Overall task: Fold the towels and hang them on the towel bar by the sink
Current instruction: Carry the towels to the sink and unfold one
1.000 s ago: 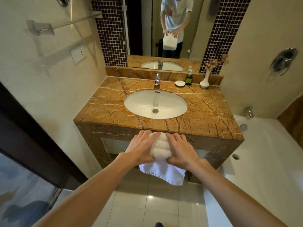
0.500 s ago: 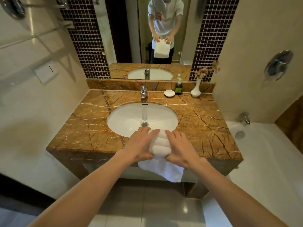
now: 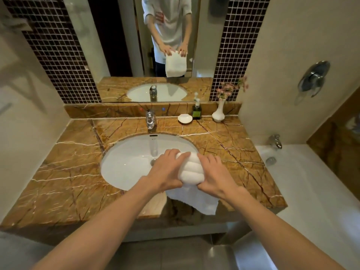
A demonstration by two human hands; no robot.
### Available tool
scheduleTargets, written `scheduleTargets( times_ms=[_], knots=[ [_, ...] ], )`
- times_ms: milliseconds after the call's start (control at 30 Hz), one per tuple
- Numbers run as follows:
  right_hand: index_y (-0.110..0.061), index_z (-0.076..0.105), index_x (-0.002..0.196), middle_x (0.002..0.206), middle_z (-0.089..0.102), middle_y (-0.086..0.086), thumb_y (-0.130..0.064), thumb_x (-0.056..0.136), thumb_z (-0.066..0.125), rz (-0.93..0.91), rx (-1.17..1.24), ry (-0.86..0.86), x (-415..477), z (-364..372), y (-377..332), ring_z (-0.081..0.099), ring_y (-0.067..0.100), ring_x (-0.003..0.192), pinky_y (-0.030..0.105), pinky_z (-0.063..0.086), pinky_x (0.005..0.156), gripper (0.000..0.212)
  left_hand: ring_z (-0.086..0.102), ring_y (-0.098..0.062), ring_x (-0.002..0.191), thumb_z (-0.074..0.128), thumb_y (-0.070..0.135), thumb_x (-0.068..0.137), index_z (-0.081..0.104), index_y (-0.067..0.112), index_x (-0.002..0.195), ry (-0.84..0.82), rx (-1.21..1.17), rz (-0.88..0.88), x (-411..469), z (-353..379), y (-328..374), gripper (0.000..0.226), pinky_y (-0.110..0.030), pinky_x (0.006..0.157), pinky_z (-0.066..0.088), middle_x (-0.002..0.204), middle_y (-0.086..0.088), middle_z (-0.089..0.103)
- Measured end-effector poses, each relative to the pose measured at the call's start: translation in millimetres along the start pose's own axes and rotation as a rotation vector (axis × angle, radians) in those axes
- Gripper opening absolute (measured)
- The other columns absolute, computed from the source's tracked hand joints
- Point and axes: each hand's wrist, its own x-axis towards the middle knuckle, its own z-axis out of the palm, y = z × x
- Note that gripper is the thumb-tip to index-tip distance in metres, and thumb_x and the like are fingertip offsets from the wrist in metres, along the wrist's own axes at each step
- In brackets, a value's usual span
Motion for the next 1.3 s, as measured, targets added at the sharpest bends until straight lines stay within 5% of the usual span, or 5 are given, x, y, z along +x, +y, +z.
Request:
scheduleTargets(
  times_ms=[867,1300],
  knots=[
    [-0.028,0.02,0.144,0.131,0.039,0.002,-0.037,0.066,0.071,0.038,0.061,0.002,155.2,-23.0,178.2,0.034,0.023,0.116,0.041,0.047,0.089,0.094,0.039,-0.022,0.112,0.074,0.049,0.057,0.022,0.031,0.142,-0.013,-0.005,0.018,234.7,34.3,10.9,0.101,-0.032,0.085,0.04,0.13,-0.005,0.042],
    [-0.022,0.017,0.149,0.144,0.032,0.004,-0.029,0.076,0.066,0.01,-0.087,0.073,195.5,-12.2,229.8,0.031,0.028,0.125,0.044,0.04,0.096,0.088,0.041,-0.03,0.116,0.079,0.04,0.059,0.027,0.02,0.145,0.06,0.076,-0.024,291.5,62.2,24.2,0.103,-0.041,0.092,0.042,0.133,-0.013,0.042]
  ],
)
